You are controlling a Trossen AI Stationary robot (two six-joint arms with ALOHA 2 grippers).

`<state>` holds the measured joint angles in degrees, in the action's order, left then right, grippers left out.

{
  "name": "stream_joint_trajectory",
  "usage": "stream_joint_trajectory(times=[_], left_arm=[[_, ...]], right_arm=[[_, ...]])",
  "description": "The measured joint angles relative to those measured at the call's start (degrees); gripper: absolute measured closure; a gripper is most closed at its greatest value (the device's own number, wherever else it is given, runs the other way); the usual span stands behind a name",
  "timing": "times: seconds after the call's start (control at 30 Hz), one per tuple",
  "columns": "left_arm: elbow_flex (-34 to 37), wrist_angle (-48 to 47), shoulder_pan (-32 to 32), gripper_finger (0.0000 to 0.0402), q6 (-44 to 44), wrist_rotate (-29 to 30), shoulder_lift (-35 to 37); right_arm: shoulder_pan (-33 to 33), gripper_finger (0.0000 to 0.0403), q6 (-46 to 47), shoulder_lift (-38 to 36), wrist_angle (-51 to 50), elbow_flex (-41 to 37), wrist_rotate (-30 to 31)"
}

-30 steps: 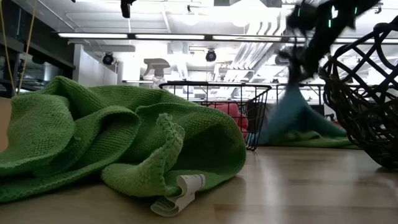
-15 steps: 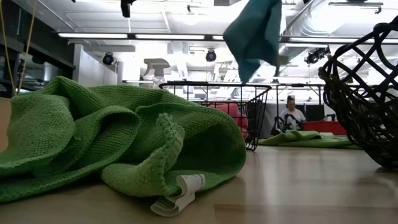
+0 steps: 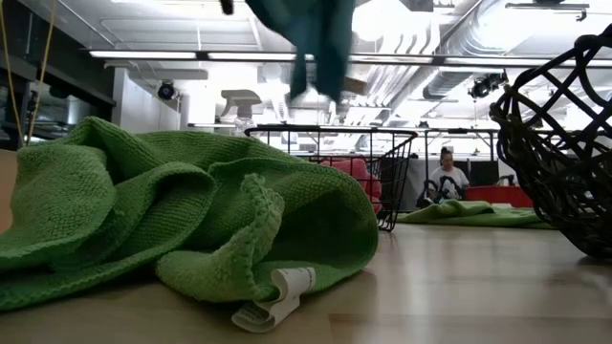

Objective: Sort microfiber towel by color & place in baskets
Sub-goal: Put the blue towel into the orange bin

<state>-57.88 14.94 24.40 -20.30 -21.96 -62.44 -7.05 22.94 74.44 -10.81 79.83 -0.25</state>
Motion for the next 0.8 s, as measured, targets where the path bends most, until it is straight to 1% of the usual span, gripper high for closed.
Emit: stream_joint_trajectory(times=[0.17,0.27,0.33,0.4,0.5,0.63,0.8], left_arm=[[-6.2,-7.48,-4.11,0.016,8.91,-0.01,-4.55],[-9.53,-11.44,-5.7,0.0149,11.78,0.0,-7.65],[-11.57,-13.1,-6.41,0.0147,11.88,-0.9,-9.5],[-12.99,-13.73,-6.68,0.0146,11.74,-3.37,-11.13],[-14.44,-13.72,-6.88,0.0146,9.59,-6.91,-13.94],[-14.94,-13.6,-6.88,0.0146,5.79,-12.9,-16.86],[-14.98,-11.25,-6.9,0.0146,3.23,-17.05,-19.56]], right_arm=[[0.32,0.0402,1.05,2.63,5.48,0.0,-6.8],[0.76,0.0403,0.84,3.29,6.56,0.0,-7.78],[0.95,0.0403,0.57,3.33,6.44,-0.02,-7.84],[1.33,0.0403,0.53,3.31,7.02,-0.02,-8.04],[1.83,0.0403,-0.68,3.31,8.9,-0.02,-9.87],[2.34,0.0403,-2.03,3.27,9.84,-0.02,-10.1],[2.29,0.0403,-2.25,3.27,10.42,-0.04,-10.09]])
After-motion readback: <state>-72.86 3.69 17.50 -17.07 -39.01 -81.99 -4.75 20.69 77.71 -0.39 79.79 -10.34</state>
